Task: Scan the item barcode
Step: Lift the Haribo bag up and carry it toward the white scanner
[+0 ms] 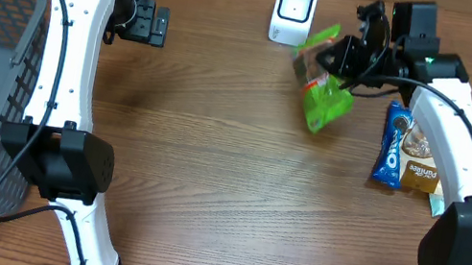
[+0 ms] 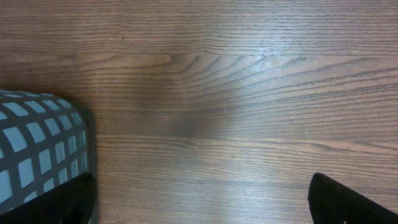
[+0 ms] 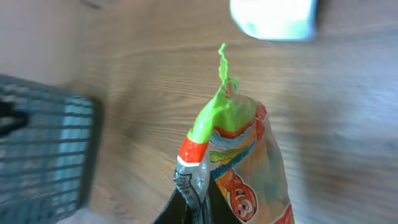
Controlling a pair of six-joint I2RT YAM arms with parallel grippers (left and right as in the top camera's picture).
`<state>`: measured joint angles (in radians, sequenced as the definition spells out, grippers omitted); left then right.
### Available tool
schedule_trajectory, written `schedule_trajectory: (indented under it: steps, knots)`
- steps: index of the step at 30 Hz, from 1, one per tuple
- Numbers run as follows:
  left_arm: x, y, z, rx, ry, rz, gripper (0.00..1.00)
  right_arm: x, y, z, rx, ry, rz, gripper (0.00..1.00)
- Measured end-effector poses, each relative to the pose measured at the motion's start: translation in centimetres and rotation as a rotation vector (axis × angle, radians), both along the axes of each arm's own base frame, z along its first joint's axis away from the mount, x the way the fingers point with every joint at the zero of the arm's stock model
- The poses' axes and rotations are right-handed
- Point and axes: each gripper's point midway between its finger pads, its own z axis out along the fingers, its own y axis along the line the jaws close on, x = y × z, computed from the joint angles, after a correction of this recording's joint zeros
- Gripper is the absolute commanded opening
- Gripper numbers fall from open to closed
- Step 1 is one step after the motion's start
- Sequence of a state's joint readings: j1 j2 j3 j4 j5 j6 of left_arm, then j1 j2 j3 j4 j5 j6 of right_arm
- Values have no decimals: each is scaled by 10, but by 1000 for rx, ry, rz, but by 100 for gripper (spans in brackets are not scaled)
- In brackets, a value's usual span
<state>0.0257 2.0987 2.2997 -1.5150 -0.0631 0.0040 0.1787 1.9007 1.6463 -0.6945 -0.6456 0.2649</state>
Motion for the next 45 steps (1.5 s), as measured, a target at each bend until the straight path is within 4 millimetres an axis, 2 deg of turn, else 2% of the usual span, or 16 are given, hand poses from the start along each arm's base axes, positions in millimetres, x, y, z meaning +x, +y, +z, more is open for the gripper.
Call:
schedule_trajectory:
  steps: [6,12,16,23,26,30,34,38,40,45]
  knots:
    - [0,0,0,0,0,0,100,-11,31,71,280,-124,225,4]
    - [0,0,0,0,0,0,100,-30,26,132,524,-249,452,4]
    - [0,0,0,0,0,0,100,-37,20,156,588,-290,534,4]
    - [0,0,0,0,0,0,100,-47,20,177,620,-294,603,4]
    - [0,0,0,0,0,0,100,-46,20,178,625,-273,594,4]
    - [0,0,0,0,0,0,100,-35,20,175,619,-243,512,4]
    - [0,0,0,0,0,0,99,-14,20,157,584,-169,352,4]
    - [0,0,0,0,0,0,100,6,19,110,438,-67,135,4]
    - [0,0,0,0,0,0,99,13,19,83,313,-54,44,4]
    - [0,0,0,0,0,0,100,30,12,40,-28,-138,-107,4]
